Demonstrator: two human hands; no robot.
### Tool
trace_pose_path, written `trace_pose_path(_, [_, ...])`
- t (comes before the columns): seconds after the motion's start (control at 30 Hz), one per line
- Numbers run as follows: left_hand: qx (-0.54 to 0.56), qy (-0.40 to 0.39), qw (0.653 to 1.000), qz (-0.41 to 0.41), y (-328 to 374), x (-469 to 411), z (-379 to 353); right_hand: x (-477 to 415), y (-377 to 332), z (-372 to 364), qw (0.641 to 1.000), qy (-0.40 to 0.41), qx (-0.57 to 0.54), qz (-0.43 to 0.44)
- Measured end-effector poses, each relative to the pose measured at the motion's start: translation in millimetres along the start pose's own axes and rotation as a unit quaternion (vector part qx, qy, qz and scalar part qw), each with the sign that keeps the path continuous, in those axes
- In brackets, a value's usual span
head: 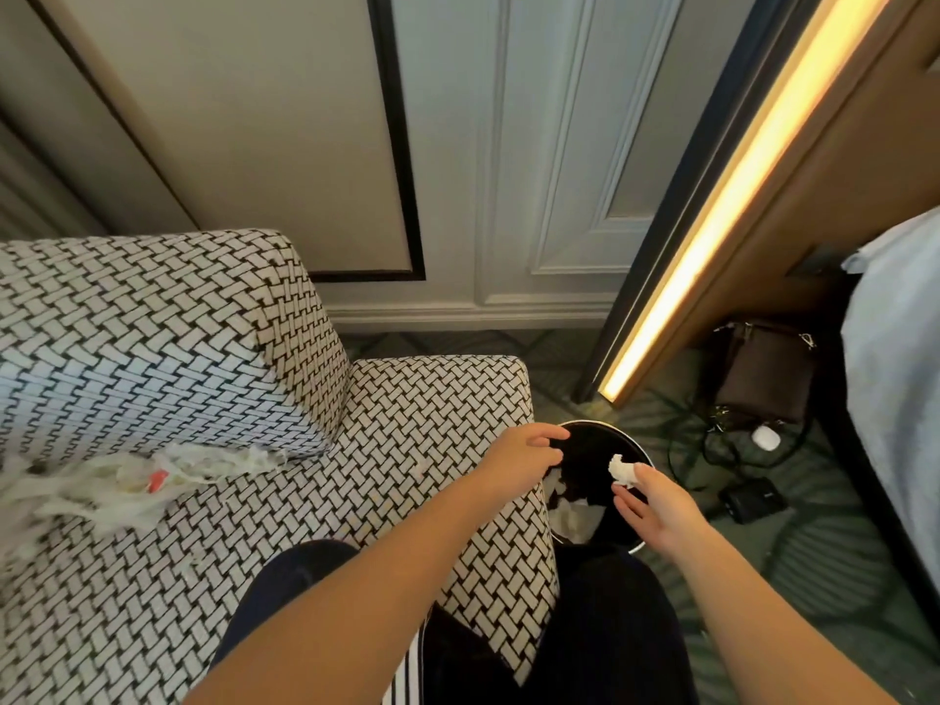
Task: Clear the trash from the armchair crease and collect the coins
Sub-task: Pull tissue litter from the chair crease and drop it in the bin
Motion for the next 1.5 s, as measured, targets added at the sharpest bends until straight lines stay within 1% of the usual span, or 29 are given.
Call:
trace_pose_path(0.17, [0.006,0.005,1.0,0.006,-3.5,8.2,9.0,17.1,-2.4,-9.0,0.997,-0.056,0.058,0.003])
trace_pose_path(0.33, [0.027,0.024,0.999,0.004,-5.1,25.0,23.5,34.5,-11.8,-20.6,0.994,-0.069,0.076,0.026])
trace_pose_path(0.47, [0.067,0.067,0.996,0.002,-14.3,42.5,49.7,55.6,-15.7,-42.7,0.987,-0.078,0.124,0.06])
trace_pose_path(0.6, [0.121,0.11,0.986,0.018,-33.5,63.5,81.9,80.8,-15.5,-80.5,0.973,-0.098,0.185,0.093])
trace_pose_path(0.8, [0.206,0.173,0.962,0.05,-74.4,100.2,134.9,129.9,-0.2,-160.7,0.936,-0.153,0.274,0.163])
trace_pose_path(0.9, [0.242,0.21,0.945,0.062,-100.6,118.5,161.9,154.1,22.6,-200.3,0.899,-0.202,0.331,0.204])
trace_pose_path(0.97, [0.237,0.22,0.944,0.066,-119.3,130.4,177.0,168.3,41.9,-222.4,0.867,-0.234,0.373,0.234])
trace_pose_path(1.0, [0.229,0.225,0.945,0.065,-128.8,136.7,184.2,173.8,53.5,-232.9,0.847,-0.249,0.398,0.25])
trace_pose_path(1.1, [0.21,0.247,0.944,0.068,-158.5,155.2,204.7,185.6,91.1,-261.0,0.772,-0.289,0.483,0.296])
trace_pose_path(1.13, [0.204,0.253,0.943,0.072,-167.9,161.4,210.5,186.0,104.8,-269.5,0.752,-0.303,0.502,0.301])
trace_pose_path(1.2, [0.186,0.255,0.945,0.083,-181.1,169.7,217.6,185.2,127.0,-281.7,0.728,-0.333,0.522,0.295])
trace_pose_path(1.23, [0.184,0.261,0.944,0.089,-191.0,176.2,223.9,186.0,142.2,-291.8,0.706,-0.347,0.542,0.295])
trace_pose_path(1.3, [0.183,0.264,0.942,0.095,-203.4,186.0,231.1,182.3,165.1,-305.8,0.658,-0.348,0.599,0.296])
trace_pose_path(1.33, [0.179,0.263,0.943,0.098,-207.5,189.9,232.8,180.1,173.1,-310.3,0.65,-0.344,0.614,0.287])
trace_pose_path(1.4, [0.17,0.26,0.945,0.105,-216.7,195.7,235.9,177.4,186.1,-319.5,0.652,-0.345,0.619,0.269])
trace_pose_path(1.5, [0.17,0.257,0.945,0.114,-226.8,202.5,239.4,176.7,204.3,-333.2,0.638,-0.369,0.63,0.245])
Point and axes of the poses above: each hand's wrist, its own x-axis away from the middle knuckle, its own z-axis out of the back of the hand, y = z × x, the point moved 5 cm from there along -x, towards the middle knuckle, and after that the axes turned 7 degrees about -x, right-handed, at the moved point
